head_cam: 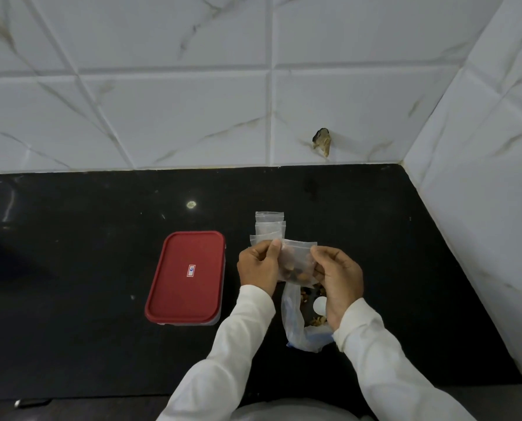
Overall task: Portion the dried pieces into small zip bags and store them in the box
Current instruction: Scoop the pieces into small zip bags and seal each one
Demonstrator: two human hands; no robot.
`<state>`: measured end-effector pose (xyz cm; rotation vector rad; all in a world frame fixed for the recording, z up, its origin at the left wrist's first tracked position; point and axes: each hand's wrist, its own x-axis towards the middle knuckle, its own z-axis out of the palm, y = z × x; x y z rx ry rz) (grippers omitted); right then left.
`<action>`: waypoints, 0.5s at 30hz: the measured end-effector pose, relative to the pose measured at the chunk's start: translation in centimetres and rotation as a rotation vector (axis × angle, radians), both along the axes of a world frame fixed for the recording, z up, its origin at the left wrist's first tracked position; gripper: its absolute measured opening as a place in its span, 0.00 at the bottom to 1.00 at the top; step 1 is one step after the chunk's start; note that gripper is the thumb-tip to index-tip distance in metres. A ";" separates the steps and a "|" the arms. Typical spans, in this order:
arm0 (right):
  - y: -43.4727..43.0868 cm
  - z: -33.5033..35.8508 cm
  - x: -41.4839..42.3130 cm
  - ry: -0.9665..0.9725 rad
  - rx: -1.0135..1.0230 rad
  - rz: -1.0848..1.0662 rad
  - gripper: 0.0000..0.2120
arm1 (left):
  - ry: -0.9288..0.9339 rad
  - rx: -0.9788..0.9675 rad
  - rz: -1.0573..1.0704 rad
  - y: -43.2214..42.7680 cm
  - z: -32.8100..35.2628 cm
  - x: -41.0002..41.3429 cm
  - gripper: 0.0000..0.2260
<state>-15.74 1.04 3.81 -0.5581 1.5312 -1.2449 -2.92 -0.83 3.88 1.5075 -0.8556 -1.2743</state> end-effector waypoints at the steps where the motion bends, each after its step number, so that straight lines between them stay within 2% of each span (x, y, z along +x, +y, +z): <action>1: -0.1 -0.2 0.1 0.011 0.009 0.002 0.01 | -0.002 0.003 -0.007 0.1 -0.2 0.2 0.12; 7: -0.6 -1.5 1.0 0.090 0.040 0.111 0.04 | -0.061 -0.067 -0.066 0.7 -1.8 1.8 0.05; 11: -1.3 -1.6 1.3 0.334 -0.042 0.397 0.07 | -0.056 -0.041 0.039 0.2 -2.5 2.4 0.04; 15: -2.7 -2.3 1.3 0.569 -0.090 0.513 0.04 | -0.133 -0.016 0.046 0.0 -3.4 2.5 0.04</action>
